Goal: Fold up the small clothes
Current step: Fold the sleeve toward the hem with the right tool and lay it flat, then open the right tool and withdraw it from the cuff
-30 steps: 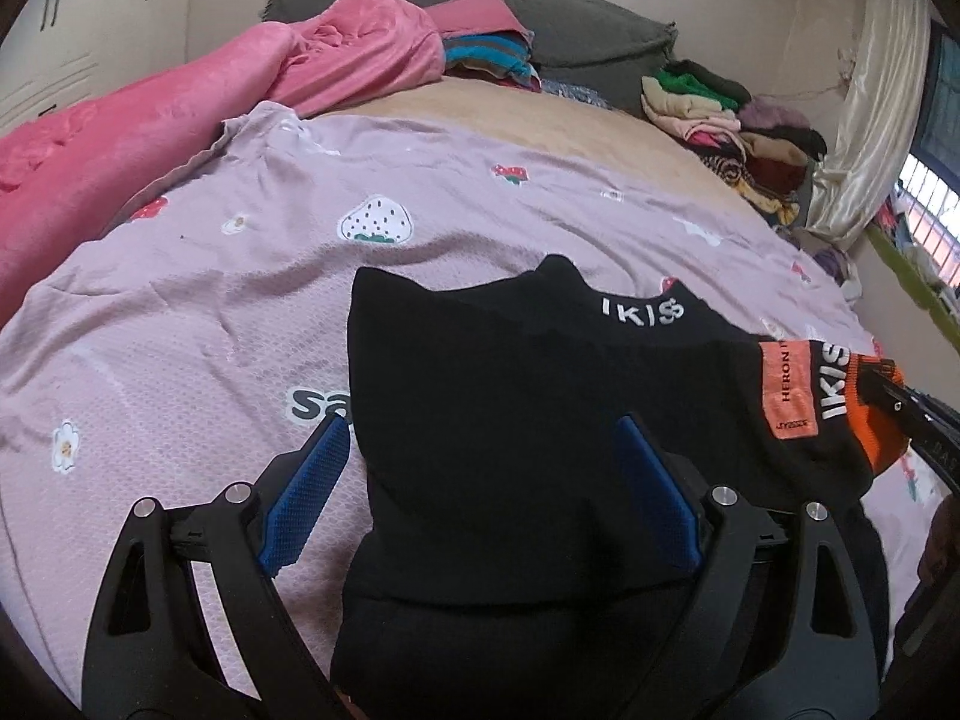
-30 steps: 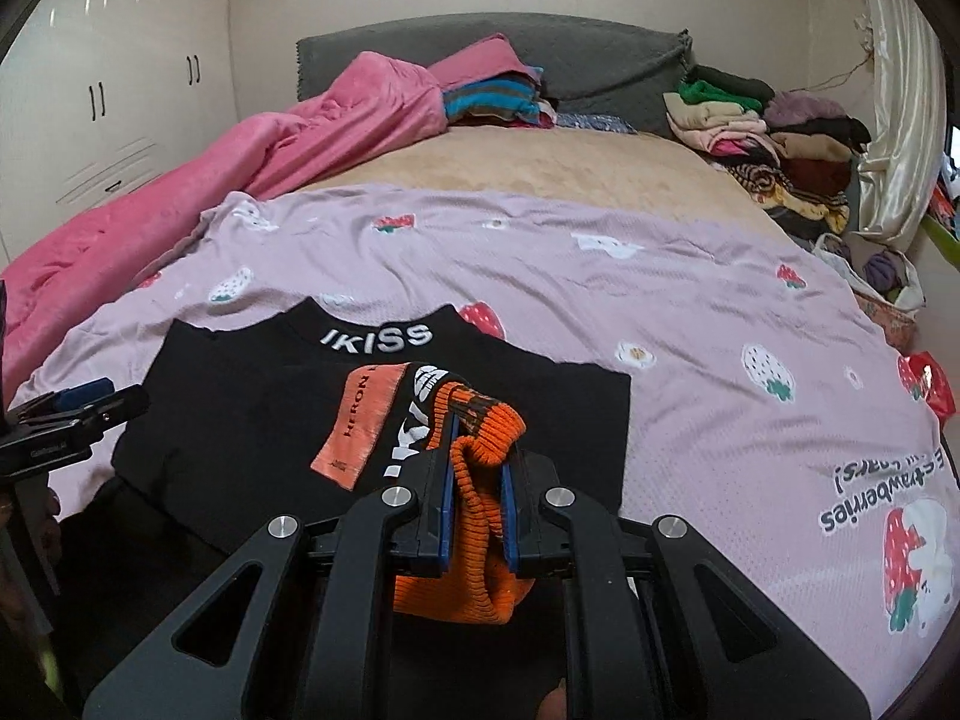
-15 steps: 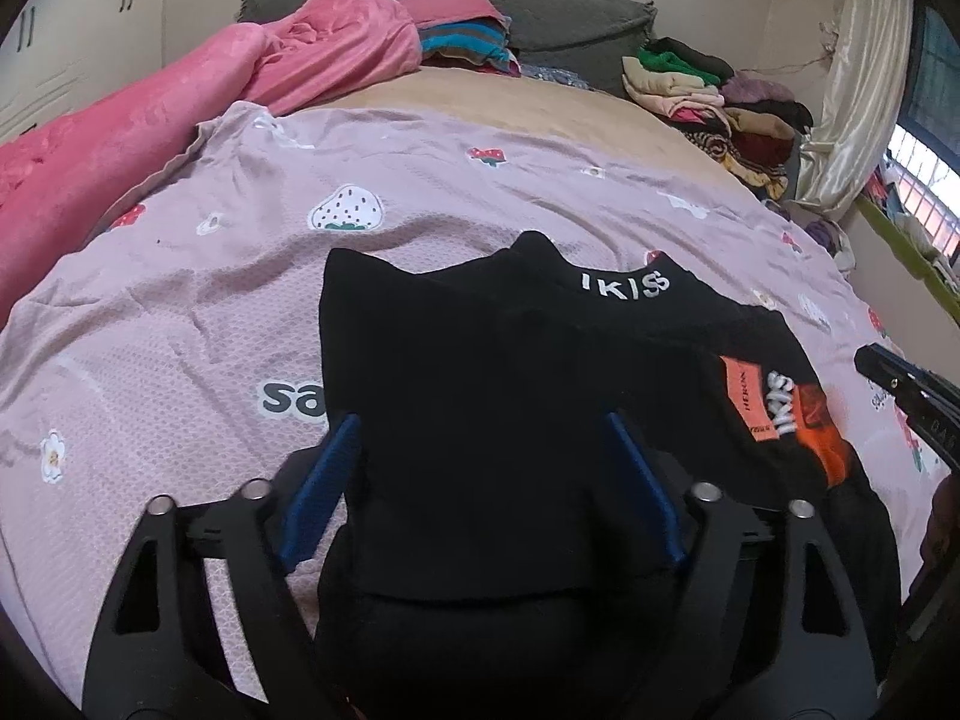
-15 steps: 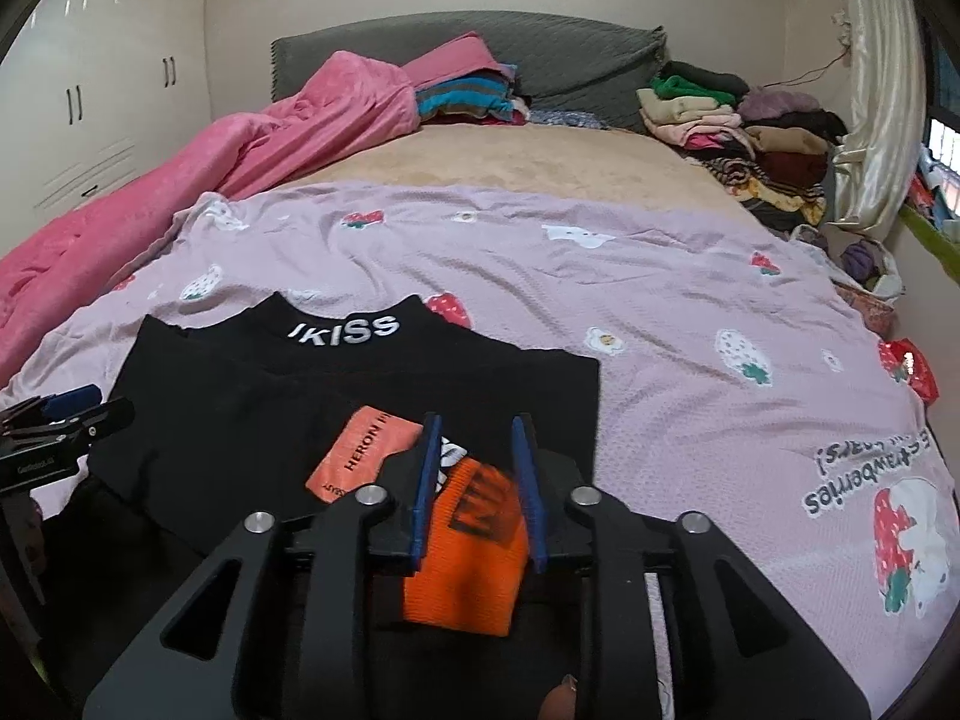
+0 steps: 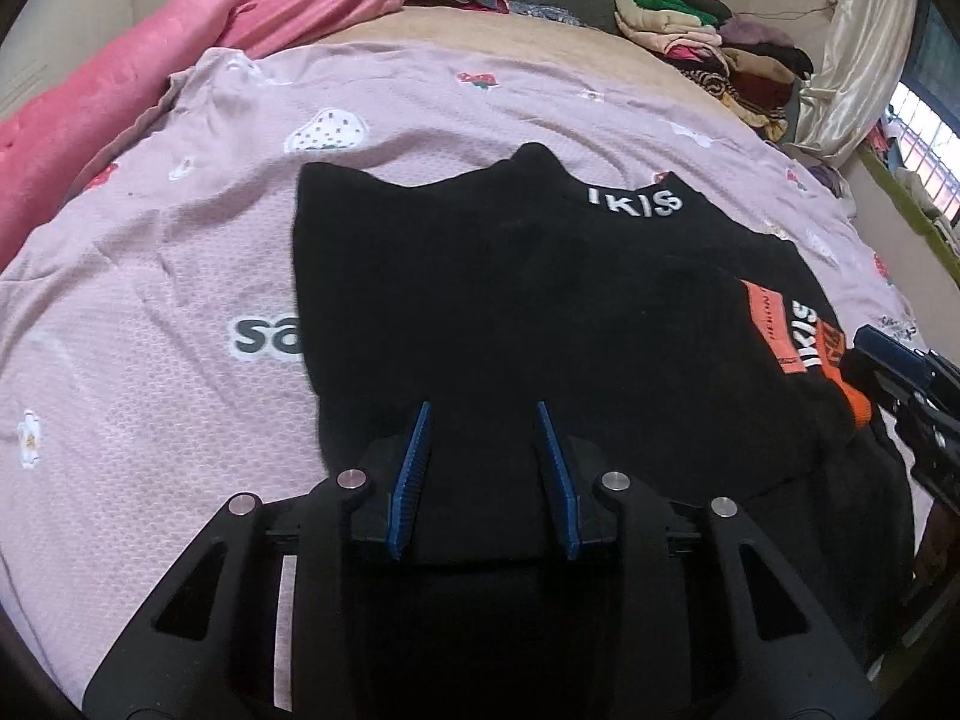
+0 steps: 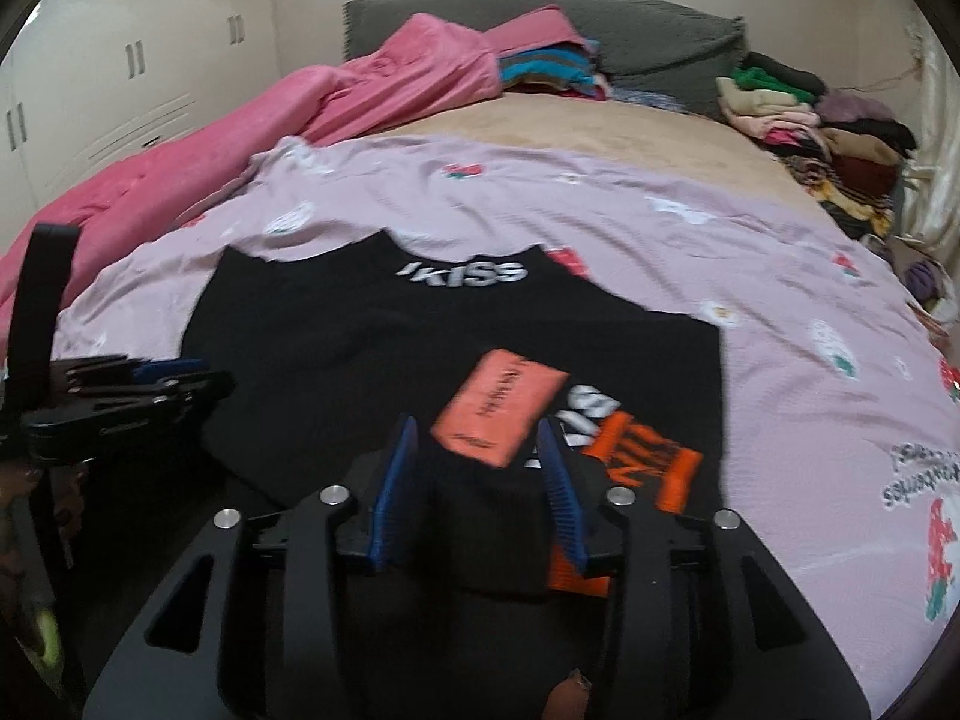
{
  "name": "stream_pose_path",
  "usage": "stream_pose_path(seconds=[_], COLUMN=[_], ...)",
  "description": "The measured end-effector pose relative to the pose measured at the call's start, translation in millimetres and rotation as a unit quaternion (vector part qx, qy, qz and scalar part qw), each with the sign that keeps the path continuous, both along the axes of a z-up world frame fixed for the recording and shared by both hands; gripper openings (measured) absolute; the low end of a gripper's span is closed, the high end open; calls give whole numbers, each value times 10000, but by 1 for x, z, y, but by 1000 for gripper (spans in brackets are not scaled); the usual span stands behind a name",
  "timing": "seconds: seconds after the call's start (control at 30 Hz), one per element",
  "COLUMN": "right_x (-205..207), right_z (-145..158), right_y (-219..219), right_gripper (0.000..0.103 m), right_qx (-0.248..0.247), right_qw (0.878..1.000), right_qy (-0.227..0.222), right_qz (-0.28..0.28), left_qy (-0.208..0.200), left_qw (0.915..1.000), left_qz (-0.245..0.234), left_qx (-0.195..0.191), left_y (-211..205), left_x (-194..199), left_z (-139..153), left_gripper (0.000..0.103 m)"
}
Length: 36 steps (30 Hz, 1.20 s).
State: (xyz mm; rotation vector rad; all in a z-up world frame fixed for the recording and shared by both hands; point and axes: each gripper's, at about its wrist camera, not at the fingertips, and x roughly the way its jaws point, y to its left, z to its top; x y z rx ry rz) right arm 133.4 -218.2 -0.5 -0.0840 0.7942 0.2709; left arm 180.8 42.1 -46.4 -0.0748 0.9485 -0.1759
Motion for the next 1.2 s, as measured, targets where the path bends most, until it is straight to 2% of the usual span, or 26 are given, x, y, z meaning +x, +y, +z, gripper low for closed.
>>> stream_pose_path(seconds=[0.17,0.4,0.43,0.47,0.57,0.67,1.03,1.1,1.2], right_x=[8,18,18,17,17,15,-5,-7,-11], right_z=[-8,-37,-39,-41,-46,-44,-24,-21,-17], right_y=[16,-7,-11,-16,-24,-20,-28,-29,-28], right_gripper=[43,45,48,58,60,60,63,73,74], right_qx=[-155,-352,-309,-309,-126,-235,222,254,281], right_qw=[9995,9972,9971,9967,9965,9968,9978,9976,9977], right_qy=[185,647,662,672,706,639,352,326,266], right_qz=[184,-138,-196,-321,-425,-426,-523,-549,-556], left_qy=[49,58,61,58,61,59,-21,-46,-81], left_qw=[10000,10000,10000,10000,10000,10000,10000,10000,9999], left_qz=[33,31,30,32,35,41,39,36,22], left_qx=[-24,-40,-41,-33,-48,-54,-50,-66,-105], left_y=[3,3,3,3,3,3,2,1,1], left_x=[-1,0,0,0,0,0,-6,-8,-11], left_z=[-3,-3,-3,-3,-3,-3,4,6,10], left_gripper=[28,28,28,28,28,28,28,29,29])
